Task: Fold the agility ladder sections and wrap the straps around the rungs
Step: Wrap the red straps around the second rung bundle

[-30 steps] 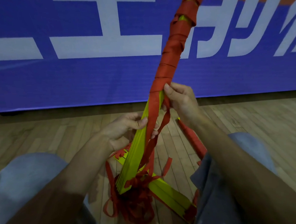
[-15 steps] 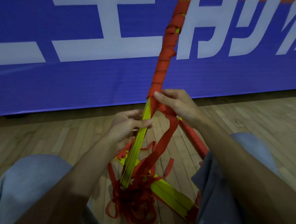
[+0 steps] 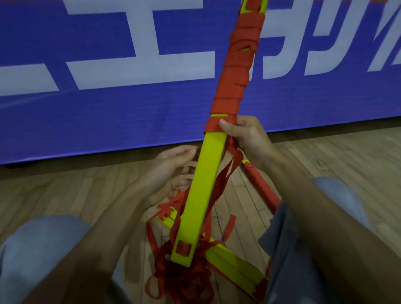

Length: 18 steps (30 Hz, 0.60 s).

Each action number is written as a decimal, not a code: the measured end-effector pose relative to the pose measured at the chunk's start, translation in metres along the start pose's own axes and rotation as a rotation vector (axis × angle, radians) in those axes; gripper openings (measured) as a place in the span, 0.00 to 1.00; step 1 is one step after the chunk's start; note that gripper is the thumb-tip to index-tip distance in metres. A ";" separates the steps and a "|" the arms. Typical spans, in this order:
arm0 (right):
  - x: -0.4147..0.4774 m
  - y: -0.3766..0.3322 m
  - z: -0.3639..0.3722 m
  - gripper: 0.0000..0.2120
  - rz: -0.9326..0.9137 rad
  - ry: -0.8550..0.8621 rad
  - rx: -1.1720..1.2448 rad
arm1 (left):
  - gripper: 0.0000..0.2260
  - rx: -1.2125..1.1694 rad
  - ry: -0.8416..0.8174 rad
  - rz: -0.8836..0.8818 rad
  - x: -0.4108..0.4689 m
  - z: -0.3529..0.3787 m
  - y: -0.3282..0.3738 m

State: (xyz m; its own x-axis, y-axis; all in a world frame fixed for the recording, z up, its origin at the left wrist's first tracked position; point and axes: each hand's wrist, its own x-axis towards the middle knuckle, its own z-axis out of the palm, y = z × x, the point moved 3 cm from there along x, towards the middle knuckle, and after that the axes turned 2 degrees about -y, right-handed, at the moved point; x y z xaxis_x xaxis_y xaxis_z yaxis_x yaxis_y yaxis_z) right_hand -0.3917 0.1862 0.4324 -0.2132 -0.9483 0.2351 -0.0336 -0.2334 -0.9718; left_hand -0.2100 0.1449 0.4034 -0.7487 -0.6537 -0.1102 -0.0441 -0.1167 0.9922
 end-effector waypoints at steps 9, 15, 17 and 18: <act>-0.004 -0.010 0.001 0.13 -0.118 -0.044 0.312 | 0.21 -0.239 -0.377 0.003 -0.004 0.025 -0.011; -0.007 -0.013 -0.002 0.18 -0.118 -0.116 0.415 | 0.28 -0.249 -0.404 0.000 -0.003 0.022 -0.013; -0.006 -0.013 -0.002 0.18 -0.108 -0.133 0.369 | 0.32 -0.191 -0.370 0.019 -0.002 0.019 -0.012; -0.006 -0.012 -0.002 0.18 -0.101 -0.134 0.340 | 0.33 -0.159 -0.348 0.033 -0.002 0.016 -0.012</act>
State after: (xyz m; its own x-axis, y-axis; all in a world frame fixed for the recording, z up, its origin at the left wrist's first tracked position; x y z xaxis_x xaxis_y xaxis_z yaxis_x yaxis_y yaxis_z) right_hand -0.3916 0.1947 0.4431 -0.0949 -0.9314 0.3513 0.2829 -0.3636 -0.8876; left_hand -0.2189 0.1596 0.3922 -0.9289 -0.3696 -0.0249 0.0665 -0.2327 0.9703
